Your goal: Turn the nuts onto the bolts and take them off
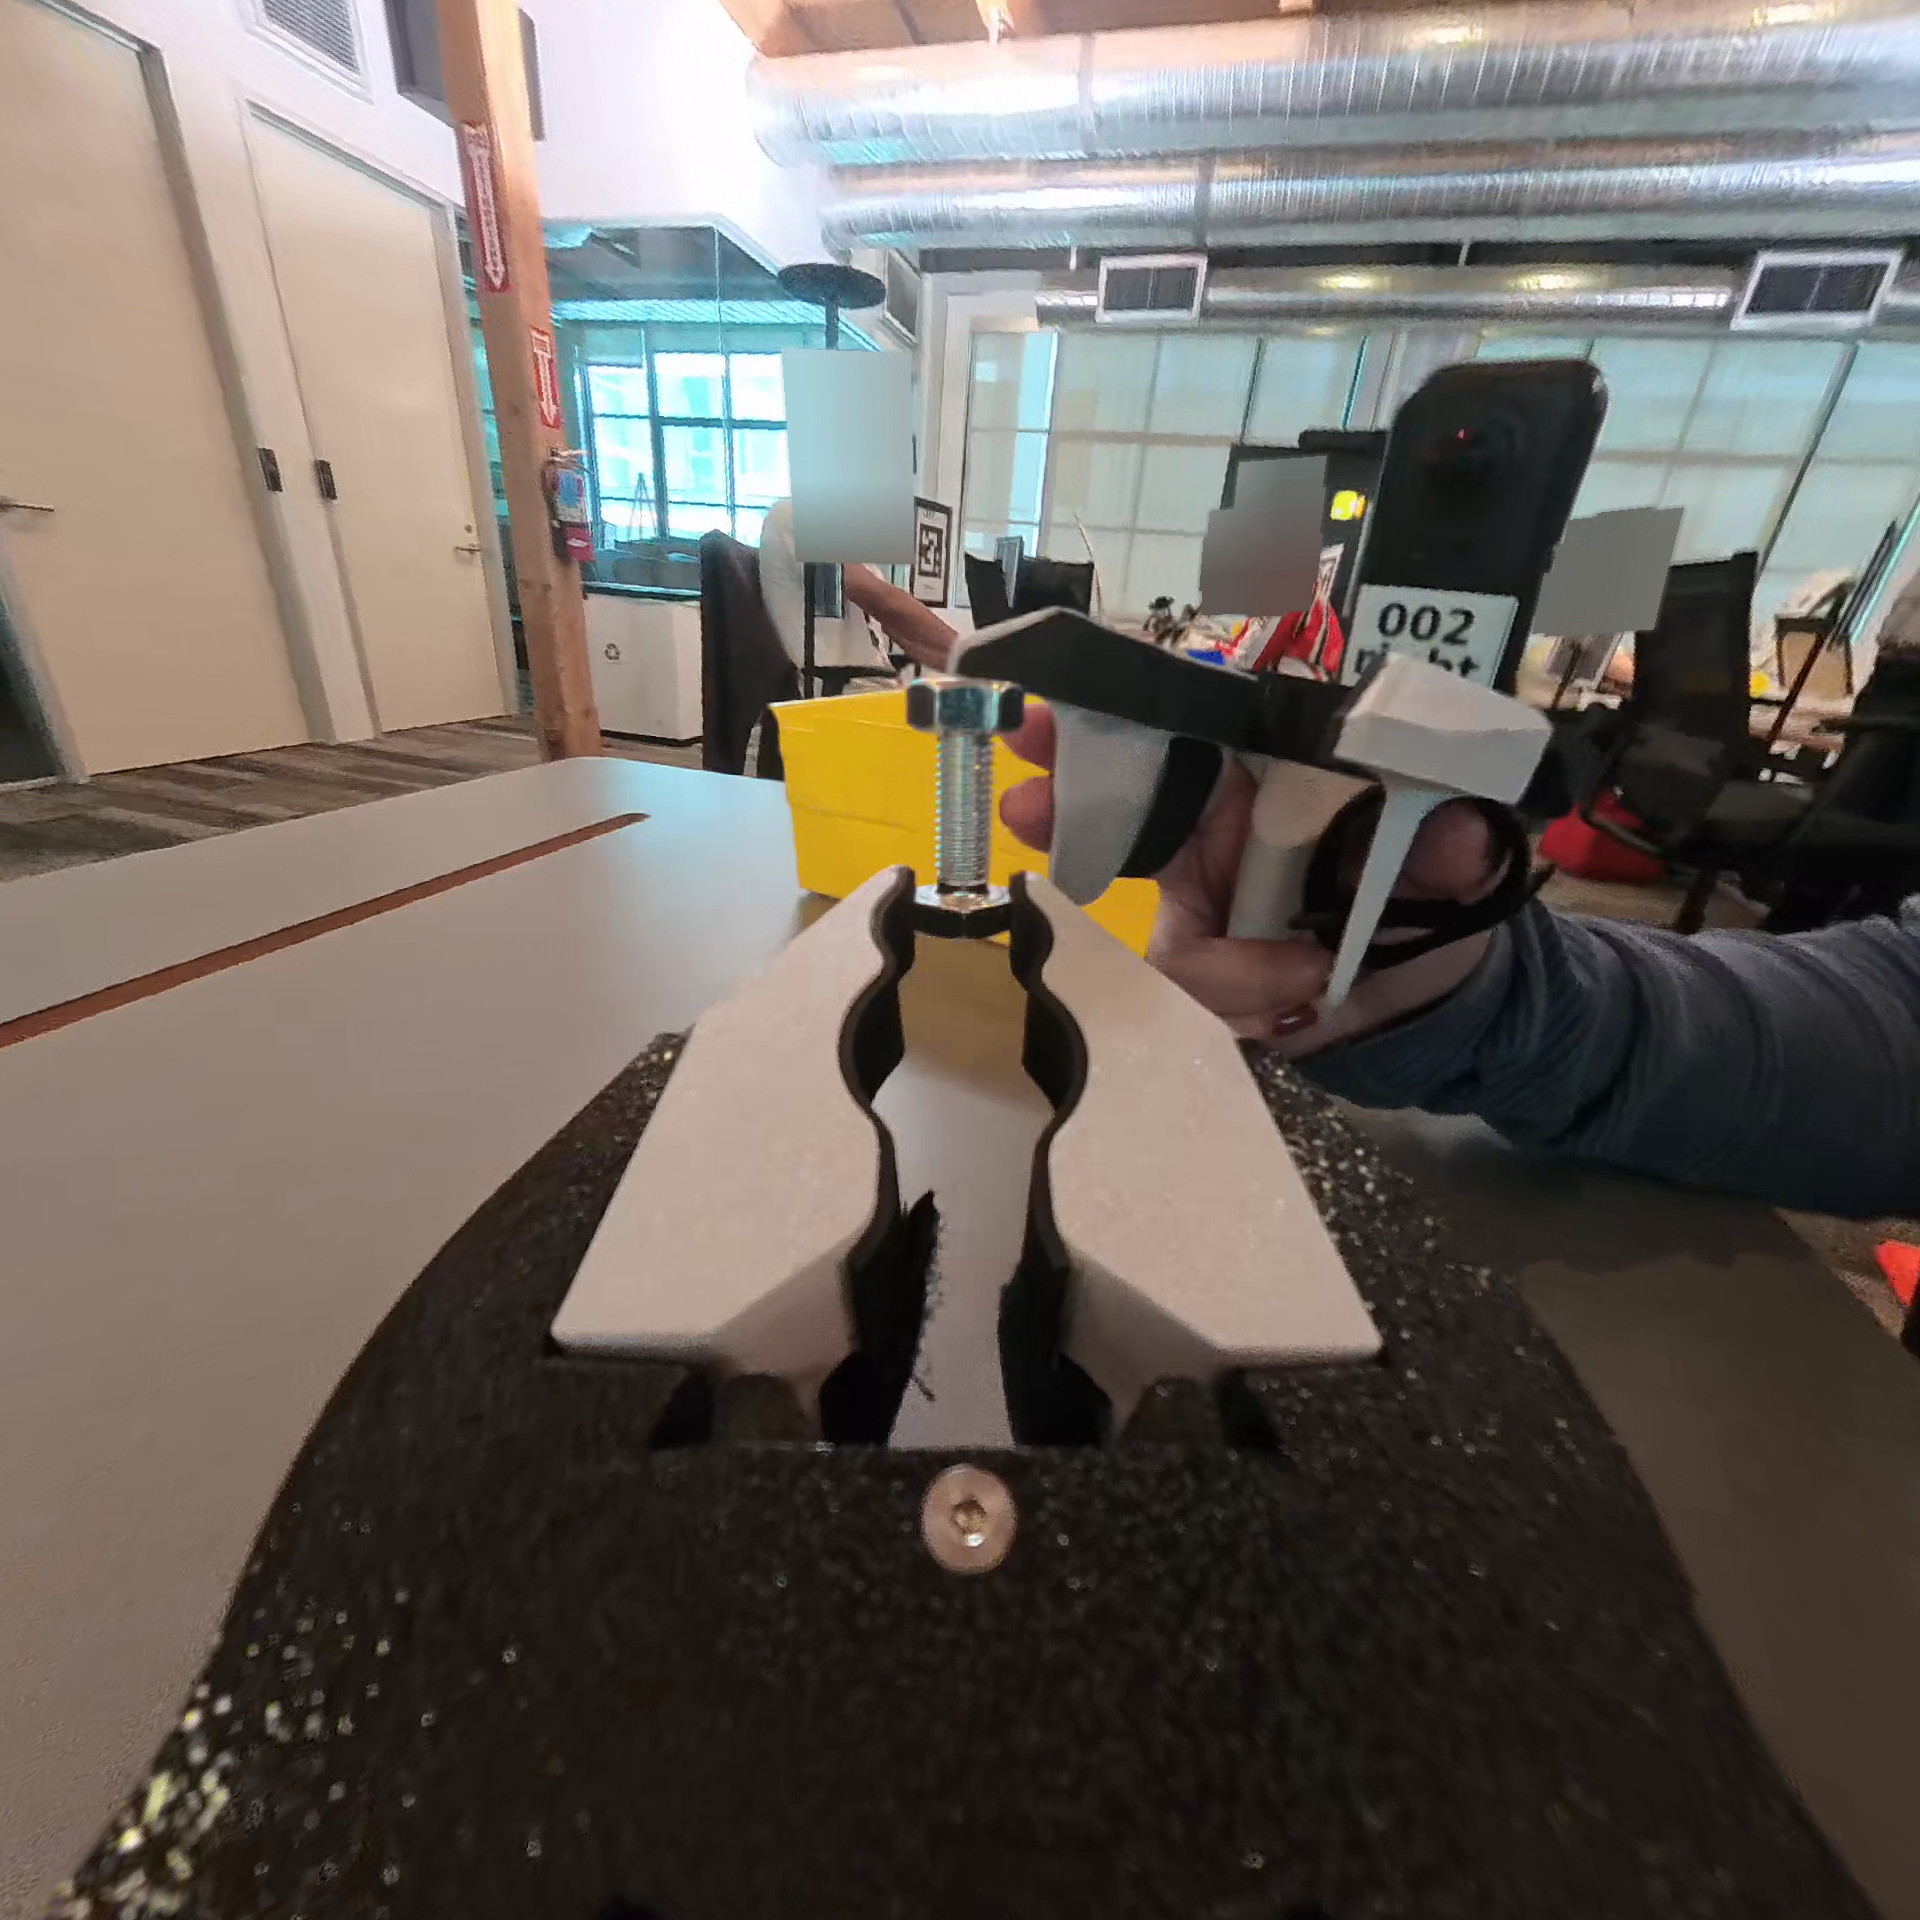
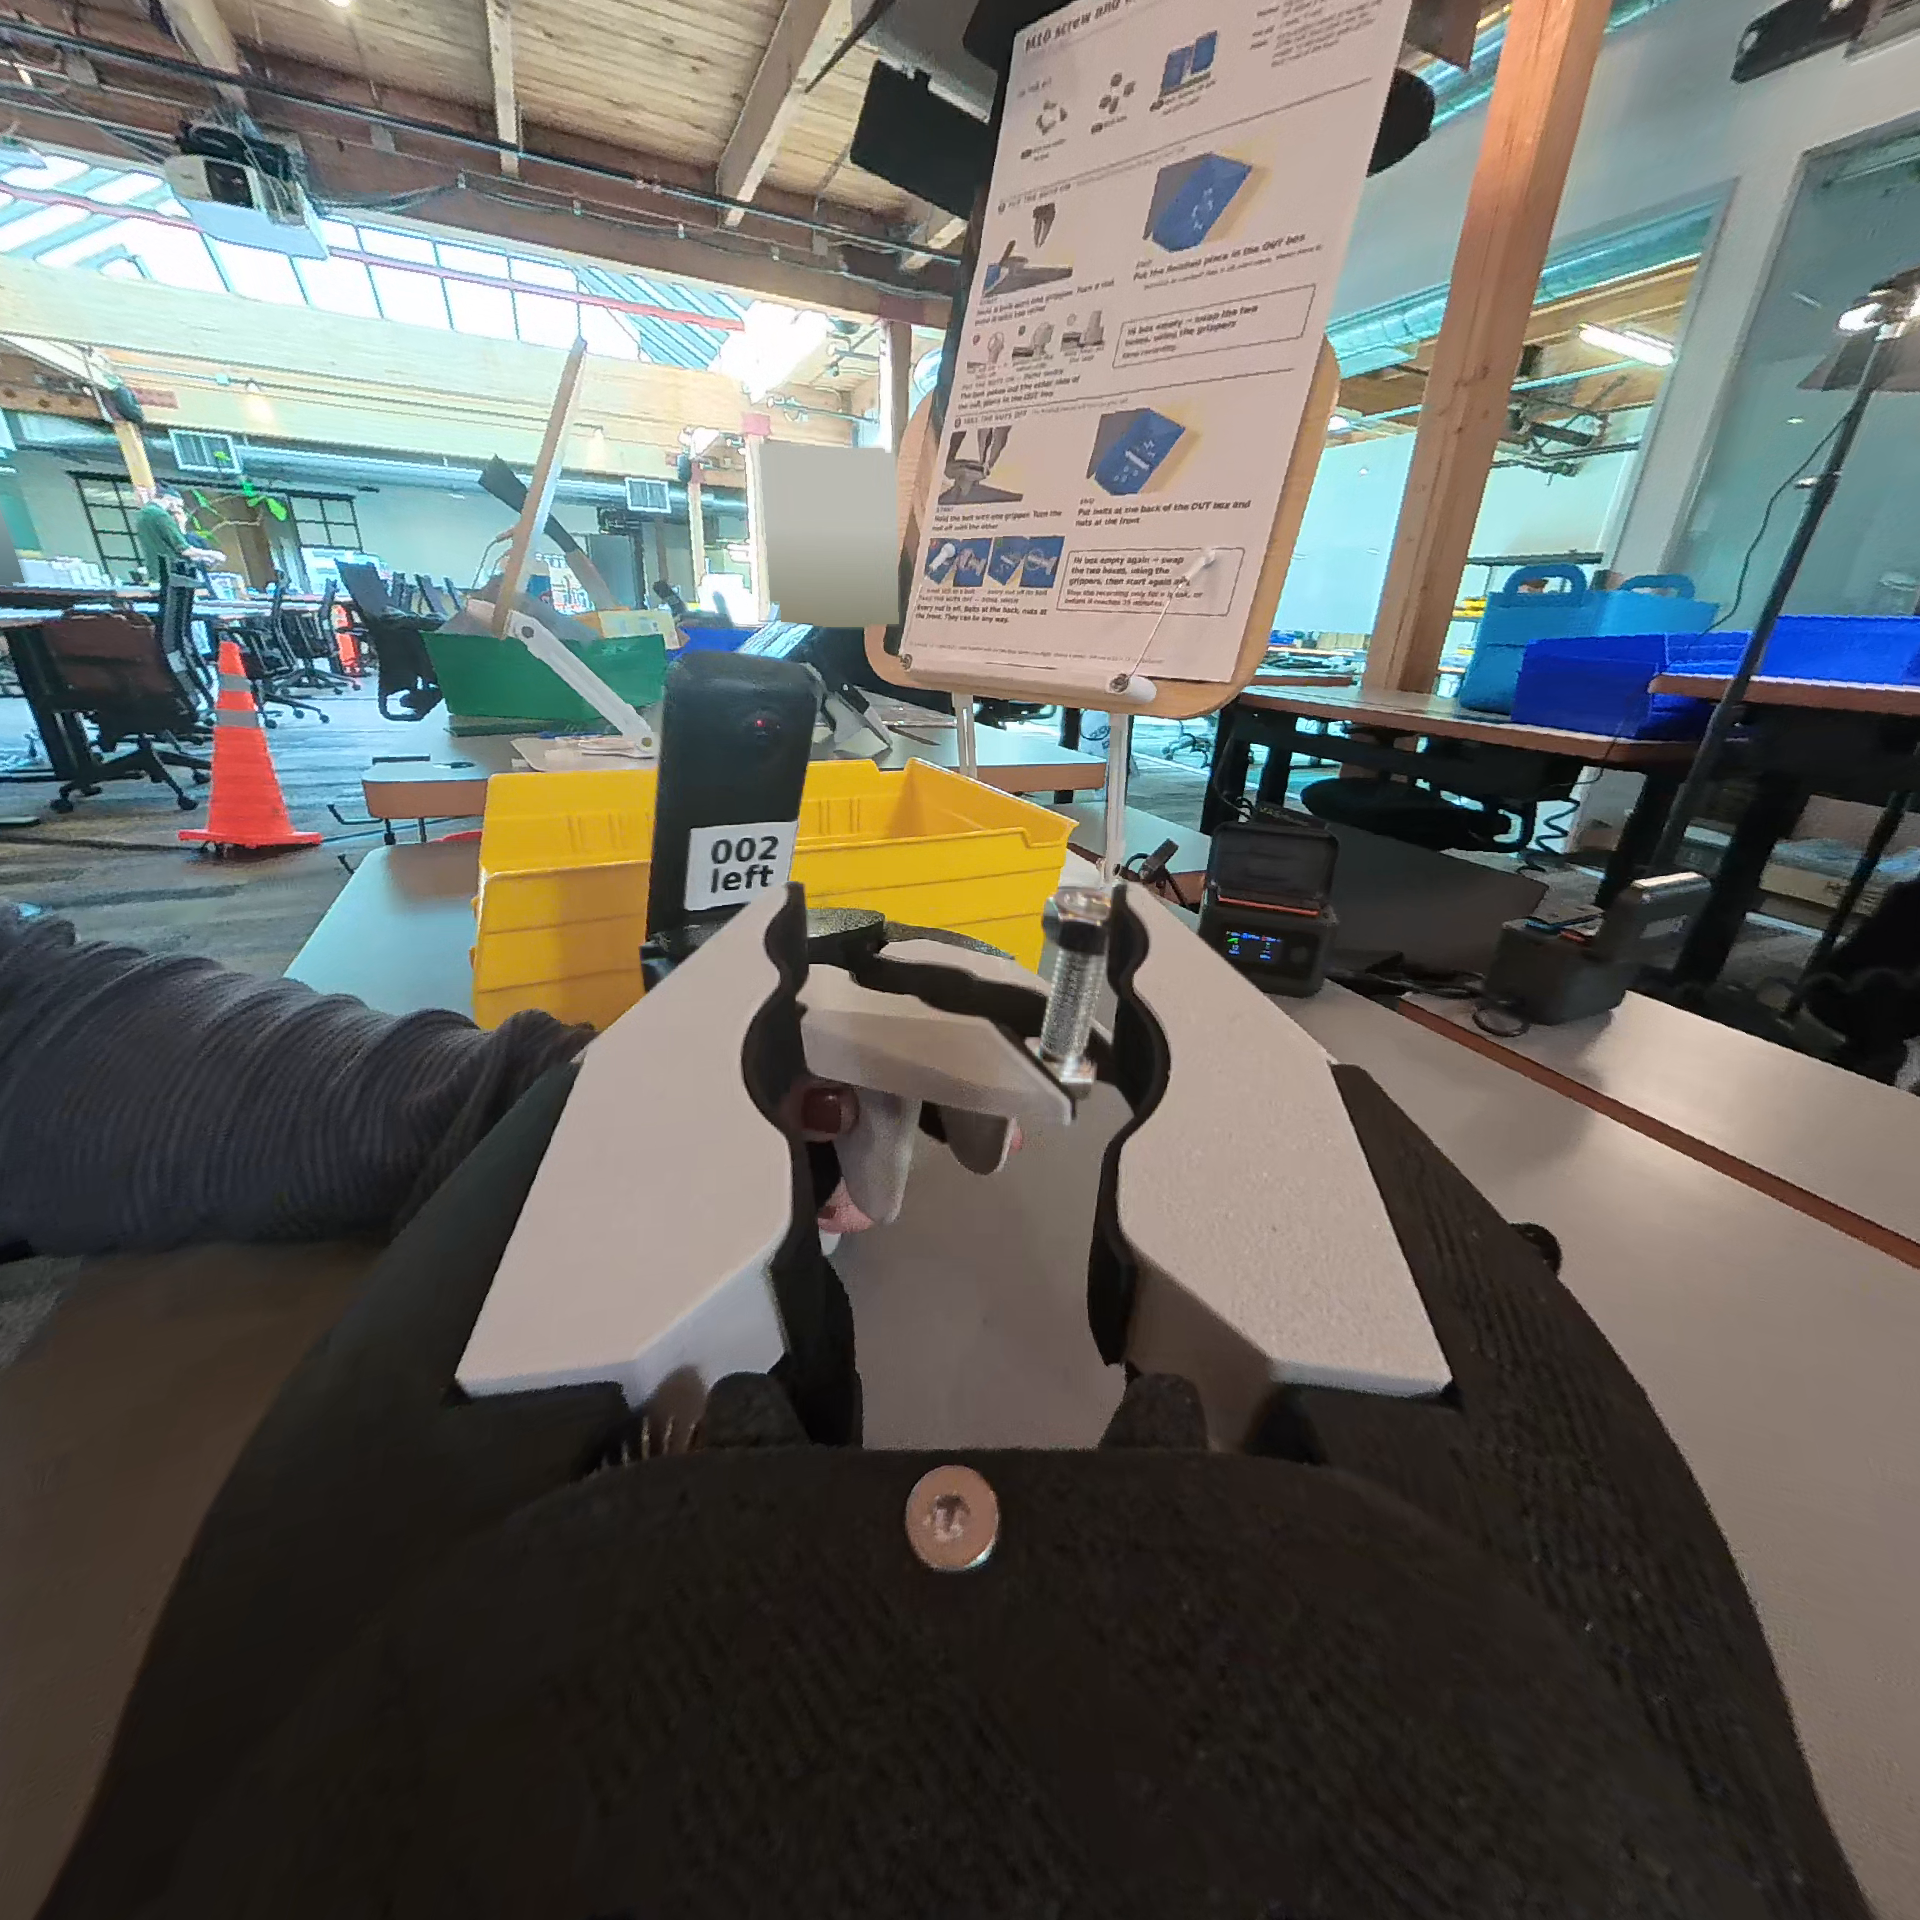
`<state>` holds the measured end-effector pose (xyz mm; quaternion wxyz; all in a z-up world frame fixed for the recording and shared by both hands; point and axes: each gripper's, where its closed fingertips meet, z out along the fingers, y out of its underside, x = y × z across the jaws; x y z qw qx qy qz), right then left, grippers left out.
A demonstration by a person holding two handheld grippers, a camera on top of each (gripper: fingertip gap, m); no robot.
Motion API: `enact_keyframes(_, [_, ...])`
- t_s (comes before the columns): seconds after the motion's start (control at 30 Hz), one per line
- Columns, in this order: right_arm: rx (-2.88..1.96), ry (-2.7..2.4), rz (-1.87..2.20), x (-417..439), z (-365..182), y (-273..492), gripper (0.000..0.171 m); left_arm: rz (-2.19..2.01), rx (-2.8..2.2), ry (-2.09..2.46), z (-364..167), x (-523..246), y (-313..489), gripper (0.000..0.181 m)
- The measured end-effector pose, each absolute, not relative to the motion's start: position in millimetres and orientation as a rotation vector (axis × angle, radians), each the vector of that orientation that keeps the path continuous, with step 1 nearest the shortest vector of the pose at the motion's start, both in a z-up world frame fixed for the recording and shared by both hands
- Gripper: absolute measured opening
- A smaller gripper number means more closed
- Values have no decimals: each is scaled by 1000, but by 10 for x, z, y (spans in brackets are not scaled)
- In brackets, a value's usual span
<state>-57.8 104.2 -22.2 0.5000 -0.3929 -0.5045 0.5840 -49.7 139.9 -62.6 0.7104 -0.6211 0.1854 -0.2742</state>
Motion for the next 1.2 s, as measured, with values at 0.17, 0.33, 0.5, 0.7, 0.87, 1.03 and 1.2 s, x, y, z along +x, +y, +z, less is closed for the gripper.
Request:
enact_keyframes(0.17, [-962, -1218, 1392, -596, -244, 1060, 58, -633, -1388, 499, -663, -377, 1348, 16])
enact_keyframes(0.33, [-968, -1246, 1401, -621, -286, 1017, 59, -629, -1390, 543, -685, -311, 1323, 16])
enact_keyframes(0.5, [-976, -1224, 1413, -589, -253, 1072, 57, -581, -1372, 405, -618, -536, 1401, 16])
enact_keyframes(0.7, [-982, -1213, 1386, -602, -263, 1095, 56, -659, -1391, 534, -679, -327, 1317, 16])
enact_keyframes(0.87, [-977, -1250, 1390, -631, -304, 1024, 57, -667, -1382, 510, -658, -340, 1323, 16])
enact_keyframes(1.03, [-987, -1231, 1418, -599, -273, 1067, 53, -637, -1370, 355, -598, -603, 1412, 16])
enact_keyframes(1.2, [-995, -1214, 1389, -609, -275, 1102, 53, -701, -1390, 503, -662, -358, 1320, 16])
